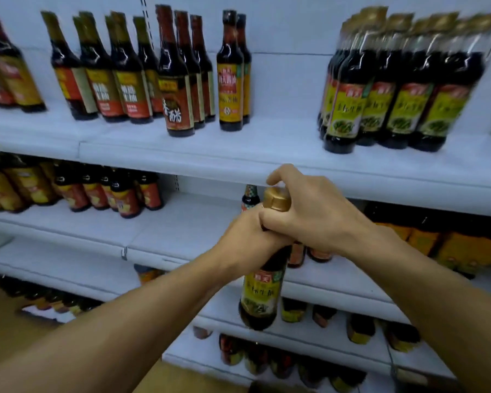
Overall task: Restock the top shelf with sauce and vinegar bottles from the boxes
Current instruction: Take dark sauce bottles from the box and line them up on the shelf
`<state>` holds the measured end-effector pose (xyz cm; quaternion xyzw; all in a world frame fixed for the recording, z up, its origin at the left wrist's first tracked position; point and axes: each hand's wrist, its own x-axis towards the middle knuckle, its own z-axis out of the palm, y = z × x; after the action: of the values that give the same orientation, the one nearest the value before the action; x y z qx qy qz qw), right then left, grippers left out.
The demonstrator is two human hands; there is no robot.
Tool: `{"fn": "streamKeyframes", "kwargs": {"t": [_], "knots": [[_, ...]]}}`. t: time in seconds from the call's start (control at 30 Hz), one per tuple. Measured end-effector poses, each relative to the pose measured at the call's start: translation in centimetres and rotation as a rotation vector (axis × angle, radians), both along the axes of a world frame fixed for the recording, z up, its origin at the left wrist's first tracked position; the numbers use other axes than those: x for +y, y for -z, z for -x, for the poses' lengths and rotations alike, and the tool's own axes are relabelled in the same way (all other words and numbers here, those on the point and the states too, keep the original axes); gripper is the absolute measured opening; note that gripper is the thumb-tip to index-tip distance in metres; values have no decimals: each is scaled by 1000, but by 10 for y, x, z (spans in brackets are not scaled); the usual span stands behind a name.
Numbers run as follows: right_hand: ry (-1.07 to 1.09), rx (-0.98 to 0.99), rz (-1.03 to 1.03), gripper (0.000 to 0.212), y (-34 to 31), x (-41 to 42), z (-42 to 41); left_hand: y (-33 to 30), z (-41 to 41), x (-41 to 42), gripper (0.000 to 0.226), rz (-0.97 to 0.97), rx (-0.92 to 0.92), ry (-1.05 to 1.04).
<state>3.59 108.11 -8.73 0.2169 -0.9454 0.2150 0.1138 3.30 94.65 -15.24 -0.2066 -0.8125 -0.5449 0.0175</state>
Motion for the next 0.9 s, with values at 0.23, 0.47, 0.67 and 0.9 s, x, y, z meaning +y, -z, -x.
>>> {"fn": "streamKeyframes", "kwargs": {"t": [0.23,0.47,0.67,0.9], "knots": [[69,140,165,57,-62,13,-2,-80,7,14,12,-100,66,51],[100,239,333,56,-95,38,5,-133,23,37,12,-72,123,111],[65,285,504,57,-126,72,17,-187,32,70,21,-183,96,188],[6,224,614,68,-135,112,33,-233,71,107,11,-174,126,124]]}}
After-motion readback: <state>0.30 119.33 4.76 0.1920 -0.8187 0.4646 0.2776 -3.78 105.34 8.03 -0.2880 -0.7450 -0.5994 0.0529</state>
